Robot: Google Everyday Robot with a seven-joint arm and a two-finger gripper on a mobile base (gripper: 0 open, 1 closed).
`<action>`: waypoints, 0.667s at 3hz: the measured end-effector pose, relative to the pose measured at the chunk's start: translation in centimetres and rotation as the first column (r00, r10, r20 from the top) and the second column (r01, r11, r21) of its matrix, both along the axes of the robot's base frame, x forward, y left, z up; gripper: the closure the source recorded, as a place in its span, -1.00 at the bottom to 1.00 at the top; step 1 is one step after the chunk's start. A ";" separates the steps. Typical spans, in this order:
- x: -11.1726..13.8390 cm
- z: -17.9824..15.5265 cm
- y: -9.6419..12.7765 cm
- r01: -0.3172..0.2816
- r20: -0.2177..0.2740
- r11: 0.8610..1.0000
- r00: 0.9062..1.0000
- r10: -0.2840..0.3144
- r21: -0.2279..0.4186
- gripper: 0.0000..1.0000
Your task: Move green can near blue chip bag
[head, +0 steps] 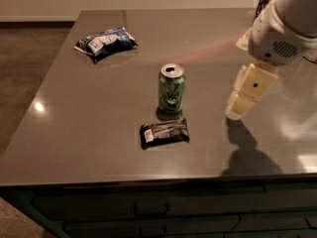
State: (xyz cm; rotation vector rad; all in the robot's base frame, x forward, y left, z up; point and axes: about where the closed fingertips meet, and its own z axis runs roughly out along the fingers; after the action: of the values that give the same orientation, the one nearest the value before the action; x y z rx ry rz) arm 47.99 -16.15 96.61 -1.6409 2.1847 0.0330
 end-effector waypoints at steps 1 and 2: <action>2.1 -0.7 3.1 0.008 0.009 0.998 1.000 -0.009 0.070 -1.00; 4.2 -1.6 7.2 0.009 0.033 0.984 0.999 -0.016 0.179 -1.00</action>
Offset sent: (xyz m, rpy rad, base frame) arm 0.0709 0.1281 -0.0224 0.3471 -0.0780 -0.0184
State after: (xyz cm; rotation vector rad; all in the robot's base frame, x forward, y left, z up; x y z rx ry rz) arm 52.14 -8.97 95.05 -1.5174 2.1004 0.1904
